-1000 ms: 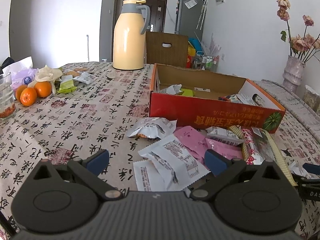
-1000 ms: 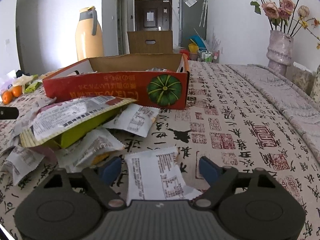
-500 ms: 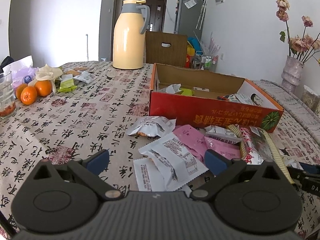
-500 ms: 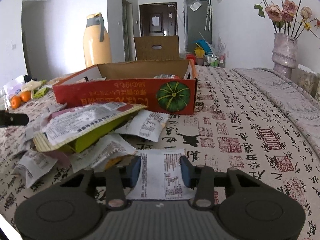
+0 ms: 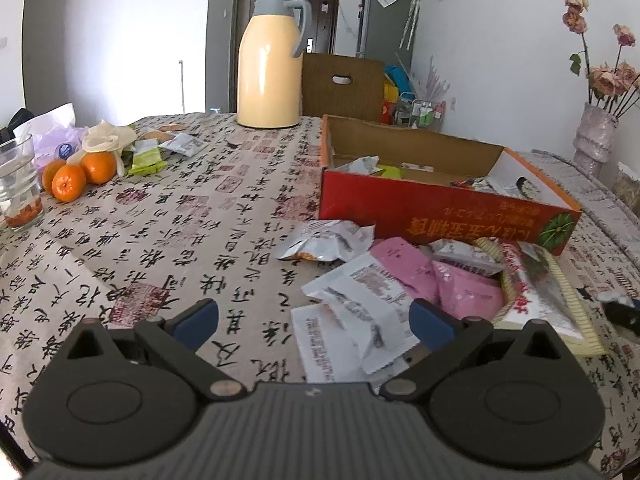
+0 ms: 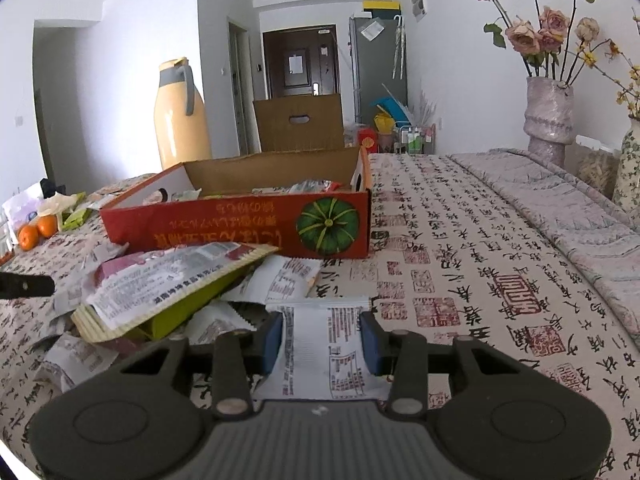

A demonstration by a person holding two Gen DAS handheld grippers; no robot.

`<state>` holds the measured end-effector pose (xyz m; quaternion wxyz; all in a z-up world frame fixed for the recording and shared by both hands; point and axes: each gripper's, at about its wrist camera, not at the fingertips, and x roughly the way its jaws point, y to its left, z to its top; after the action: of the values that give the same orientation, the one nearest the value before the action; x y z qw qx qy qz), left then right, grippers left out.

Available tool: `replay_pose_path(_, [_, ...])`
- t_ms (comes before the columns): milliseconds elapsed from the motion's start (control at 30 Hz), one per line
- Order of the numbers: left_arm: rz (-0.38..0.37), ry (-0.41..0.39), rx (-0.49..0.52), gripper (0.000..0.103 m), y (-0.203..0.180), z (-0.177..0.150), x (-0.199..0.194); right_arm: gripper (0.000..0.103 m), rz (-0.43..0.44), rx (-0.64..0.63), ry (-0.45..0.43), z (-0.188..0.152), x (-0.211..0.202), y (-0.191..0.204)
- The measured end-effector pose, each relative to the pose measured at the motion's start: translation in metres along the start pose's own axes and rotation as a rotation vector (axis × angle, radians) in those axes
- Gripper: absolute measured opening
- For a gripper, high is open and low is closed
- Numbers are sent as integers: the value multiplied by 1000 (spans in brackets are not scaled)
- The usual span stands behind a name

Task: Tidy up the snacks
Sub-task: 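Grasp a white sachet with right tool while left tool grasps the silver chip bag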

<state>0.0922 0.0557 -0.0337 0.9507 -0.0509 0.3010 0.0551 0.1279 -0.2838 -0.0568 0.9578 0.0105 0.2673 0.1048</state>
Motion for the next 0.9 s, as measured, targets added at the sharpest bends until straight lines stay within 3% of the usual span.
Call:
replay_pose_path(267, [2,52,-16,103,8,5,14,40,-5,4,-3,1,2,-1])
replay_pose_path(433, [-27,61,-10,103,-8,14,20,40,-8,6,4,1,5,-1])
replay_pose_path(633, [-11,99,-12,103,-29,15,35,40,-11,9,3,0,5,-3])
replay_pose_path(700, [-4,114,-24,98,-30,14,39,40,-12,11,3,0,5,-4])
replay_pose_path(900, [-28,134,-39,64,-30,13,41,40,-3,14,2,-2,5,-5])
